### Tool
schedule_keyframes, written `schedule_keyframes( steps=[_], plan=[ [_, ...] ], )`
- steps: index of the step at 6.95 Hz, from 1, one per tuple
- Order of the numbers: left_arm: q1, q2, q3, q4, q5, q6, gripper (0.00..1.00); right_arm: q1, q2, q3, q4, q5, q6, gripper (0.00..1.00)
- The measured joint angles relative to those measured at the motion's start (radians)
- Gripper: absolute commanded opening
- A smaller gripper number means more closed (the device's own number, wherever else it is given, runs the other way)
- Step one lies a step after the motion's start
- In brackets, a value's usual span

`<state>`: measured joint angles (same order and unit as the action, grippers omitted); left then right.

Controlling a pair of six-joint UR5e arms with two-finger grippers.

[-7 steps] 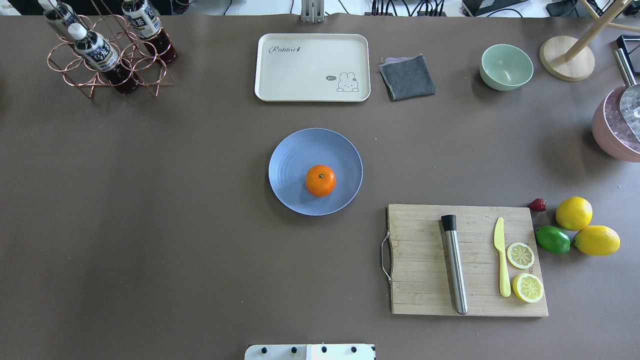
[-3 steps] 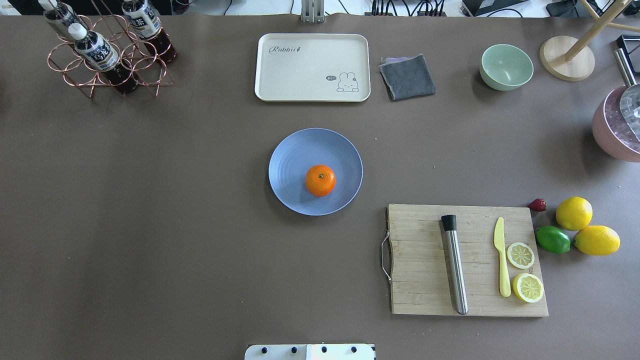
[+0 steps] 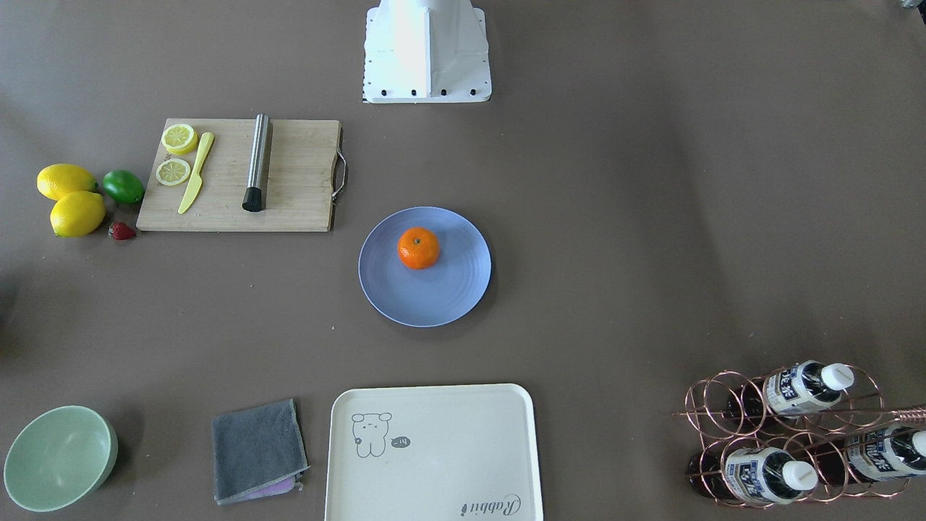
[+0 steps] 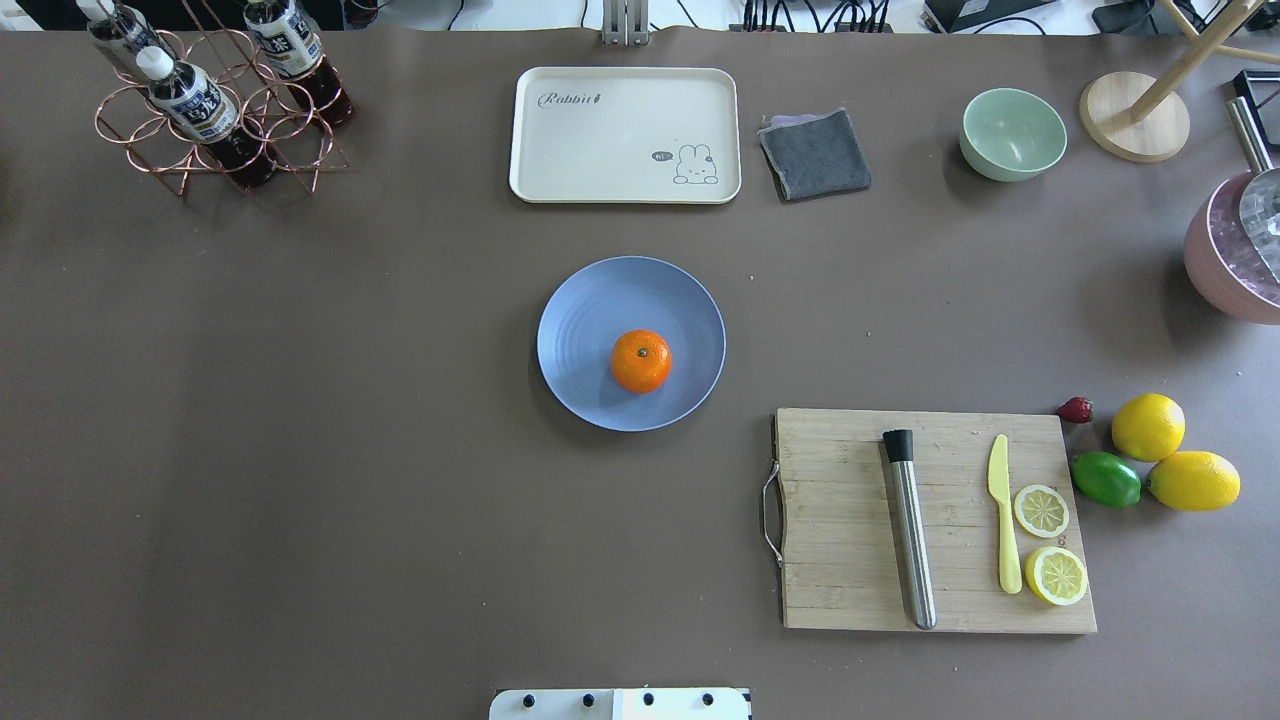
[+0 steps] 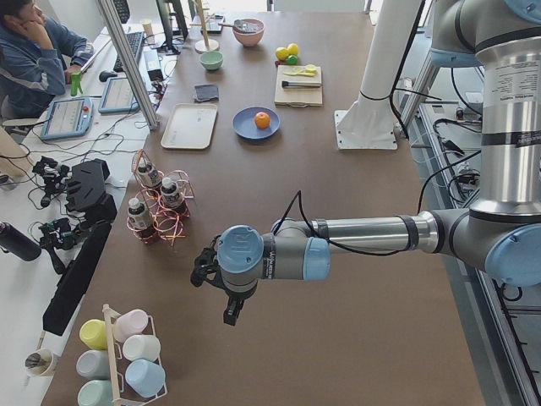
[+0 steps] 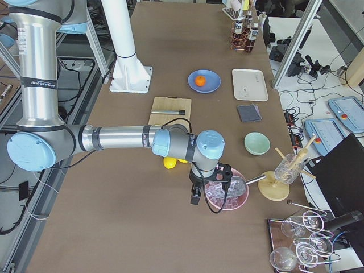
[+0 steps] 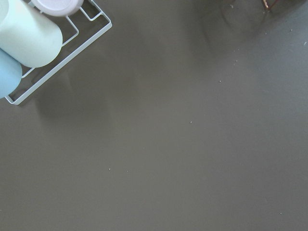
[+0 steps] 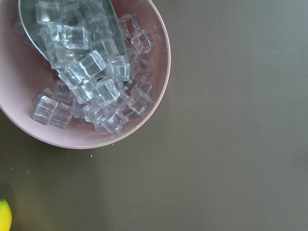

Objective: Pick orange to plate

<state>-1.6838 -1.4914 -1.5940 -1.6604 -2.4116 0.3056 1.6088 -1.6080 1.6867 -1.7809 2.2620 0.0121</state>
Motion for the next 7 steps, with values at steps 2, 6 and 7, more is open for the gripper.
schedule_keyframes(
  steps=[2, 6, 7],
  plan=[
    [0.000, -0.001, -0.001, 0.001, 0.001, 0.000, 0.98, 0.001, -0.002, -0.001, 0.000, 0.010, -0.001, 1.00],
    [0.000, 0.002, -0.003, 0.002, 0.000, 0.000, 0.98, 0.002, -0.008, -0.002, 0.000, 0.035, -0.003, 1.00],
    [-0.001, 0.003, -0.003, 0.002, 0.000, 0.000, 0.98, 0.002, -0.009, -0.001, 0.000, 0.036, -0.003, 1.00]
  ],
)
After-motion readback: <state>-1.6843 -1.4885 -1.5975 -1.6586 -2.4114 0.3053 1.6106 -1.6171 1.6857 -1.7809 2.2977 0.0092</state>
